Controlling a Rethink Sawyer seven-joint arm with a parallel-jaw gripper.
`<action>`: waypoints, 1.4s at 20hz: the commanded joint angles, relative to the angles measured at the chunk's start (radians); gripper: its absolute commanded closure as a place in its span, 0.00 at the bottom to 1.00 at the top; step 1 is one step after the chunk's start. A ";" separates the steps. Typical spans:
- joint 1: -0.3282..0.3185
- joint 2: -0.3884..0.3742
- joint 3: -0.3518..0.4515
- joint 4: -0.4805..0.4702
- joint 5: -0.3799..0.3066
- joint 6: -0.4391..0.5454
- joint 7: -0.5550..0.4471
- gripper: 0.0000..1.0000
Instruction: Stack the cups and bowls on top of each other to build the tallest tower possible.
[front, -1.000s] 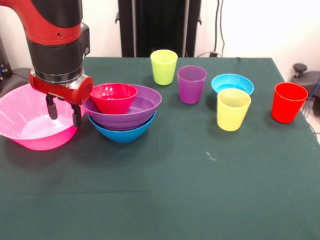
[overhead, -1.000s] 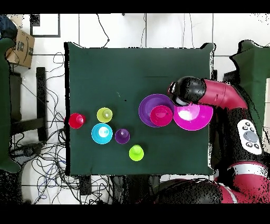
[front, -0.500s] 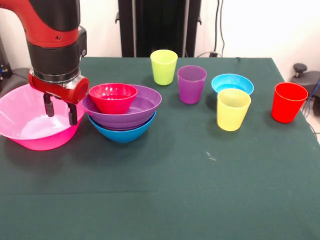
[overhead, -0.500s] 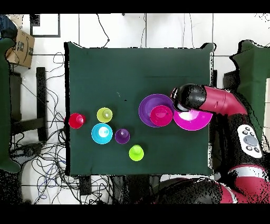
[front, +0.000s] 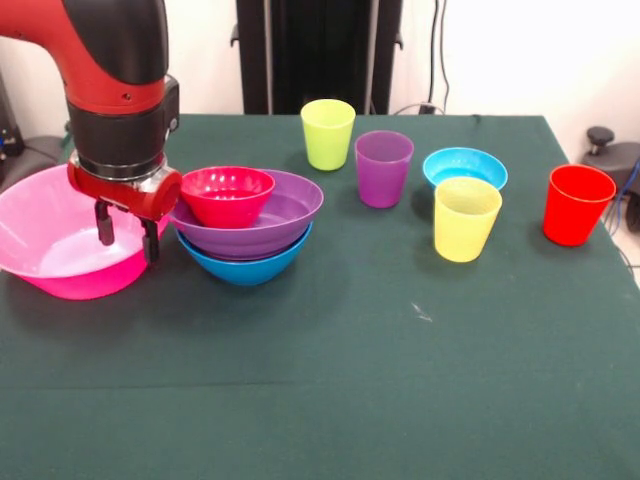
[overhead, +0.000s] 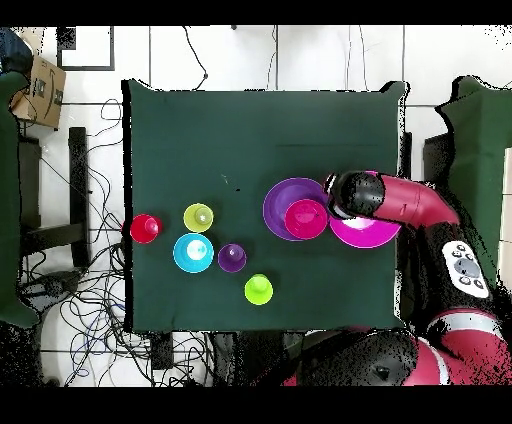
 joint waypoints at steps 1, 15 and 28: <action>0.039 0.031 0.007 0.065 0.007 -0.072 0.109 0.00; 0.030 0.061 -0.011 0.056 0.016 -0.071 0.076 0.00; 0.026 0.094 -0.020 0.057 0.006 -0.114 0.076 0.00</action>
